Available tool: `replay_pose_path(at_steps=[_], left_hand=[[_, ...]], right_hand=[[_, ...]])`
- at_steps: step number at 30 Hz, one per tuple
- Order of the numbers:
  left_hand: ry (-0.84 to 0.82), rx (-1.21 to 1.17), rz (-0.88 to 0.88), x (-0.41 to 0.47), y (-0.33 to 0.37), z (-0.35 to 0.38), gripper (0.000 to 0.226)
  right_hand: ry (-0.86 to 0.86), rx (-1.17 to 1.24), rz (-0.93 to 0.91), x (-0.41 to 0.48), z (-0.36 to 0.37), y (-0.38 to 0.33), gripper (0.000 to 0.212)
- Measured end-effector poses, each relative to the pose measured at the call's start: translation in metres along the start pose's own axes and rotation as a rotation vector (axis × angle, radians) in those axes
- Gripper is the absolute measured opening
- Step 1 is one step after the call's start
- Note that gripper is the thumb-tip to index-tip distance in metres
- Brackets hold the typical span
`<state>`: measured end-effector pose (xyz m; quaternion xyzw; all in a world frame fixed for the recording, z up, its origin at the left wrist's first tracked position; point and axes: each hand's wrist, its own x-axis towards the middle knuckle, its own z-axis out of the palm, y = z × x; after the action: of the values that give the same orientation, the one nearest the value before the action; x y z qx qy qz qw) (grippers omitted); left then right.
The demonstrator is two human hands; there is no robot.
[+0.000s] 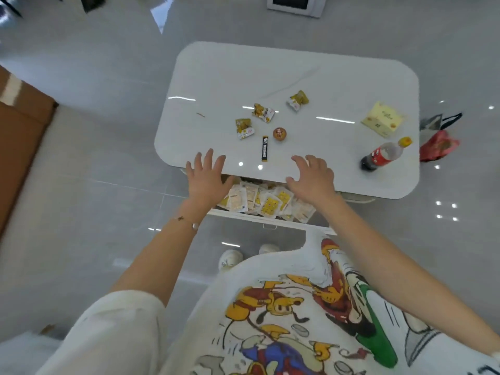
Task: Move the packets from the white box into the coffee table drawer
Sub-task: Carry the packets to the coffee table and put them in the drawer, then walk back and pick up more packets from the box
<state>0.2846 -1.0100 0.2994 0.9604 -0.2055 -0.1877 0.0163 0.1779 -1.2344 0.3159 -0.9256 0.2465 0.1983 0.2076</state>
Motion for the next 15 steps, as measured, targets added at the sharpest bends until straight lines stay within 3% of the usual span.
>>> replay_pose_path(at_steps=[6,15], left_hand=[[0.056,0.011,-0.089,-0.05,-0.035,-0.028,0.065],[0.156,-0.085,-0.483,-0.155,-0.177,-0.051,0.067]], right_hand=[[0.025,-0.158,-0.183,-0.017,-0.026,-0.061,0.065],[0.005,-0.381,-0.566,-0.044,-0.012,-0.232,0.065]])
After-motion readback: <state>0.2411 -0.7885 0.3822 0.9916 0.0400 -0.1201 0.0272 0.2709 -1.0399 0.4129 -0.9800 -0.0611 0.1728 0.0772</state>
